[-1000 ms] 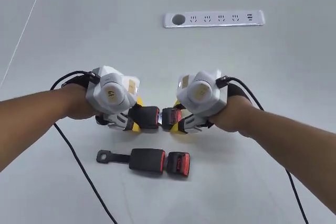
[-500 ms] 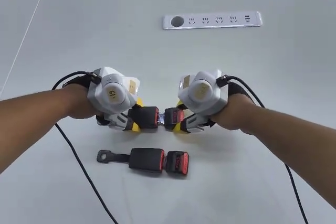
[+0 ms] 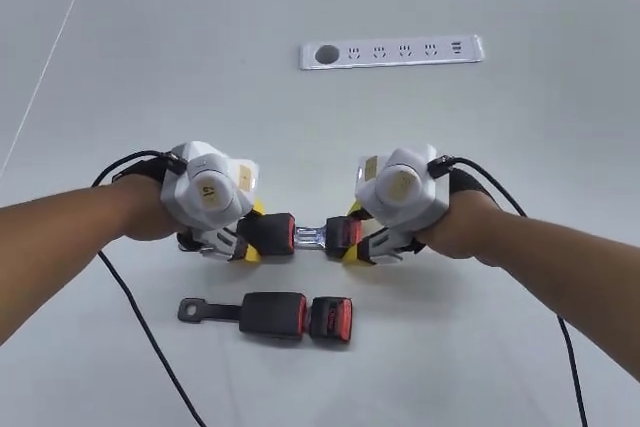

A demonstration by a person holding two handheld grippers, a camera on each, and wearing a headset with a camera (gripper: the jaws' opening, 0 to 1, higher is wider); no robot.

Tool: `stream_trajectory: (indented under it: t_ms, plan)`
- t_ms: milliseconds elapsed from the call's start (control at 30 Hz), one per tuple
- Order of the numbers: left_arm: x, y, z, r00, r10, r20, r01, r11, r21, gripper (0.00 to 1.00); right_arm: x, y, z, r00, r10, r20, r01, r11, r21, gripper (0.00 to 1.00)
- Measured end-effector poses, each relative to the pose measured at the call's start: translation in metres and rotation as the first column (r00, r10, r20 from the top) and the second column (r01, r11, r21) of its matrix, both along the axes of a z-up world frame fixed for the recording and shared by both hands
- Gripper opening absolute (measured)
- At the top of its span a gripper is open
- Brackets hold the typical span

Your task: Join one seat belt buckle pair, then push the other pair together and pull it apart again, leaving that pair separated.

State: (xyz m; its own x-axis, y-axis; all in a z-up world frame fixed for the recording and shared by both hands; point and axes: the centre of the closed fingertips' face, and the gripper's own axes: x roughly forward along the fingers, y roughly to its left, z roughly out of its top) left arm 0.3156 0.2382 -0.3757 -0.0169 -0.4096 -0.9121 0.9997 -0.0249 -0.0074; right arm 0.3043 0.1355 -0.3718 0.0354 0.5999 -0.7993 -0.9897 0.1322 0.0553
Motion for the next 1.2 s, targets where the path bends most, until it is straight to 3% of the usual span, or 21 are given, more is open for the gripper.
stream_trajectory:
  t_ms: [667, 1200]
  plan:
    - [-0.002, -0.003, 0.002, 1.000, -0.004, 0.004, 0.004, 1.000, 0.013, 0.34, -0.005, -0.062, 0.002, 0.999, -0.040, -0.007, 0.040, 0.999, -0.001, 0.33]
    - [-0.006, -0.005, 0.006, 1.000, -0.005, 0.006, 0.005, 1.000, 0.006, 0.34, -0.011, -0.101, -0.002, 0.997, -0.073, -0.015, 0.073, 0.997, -0.040, 0.34]
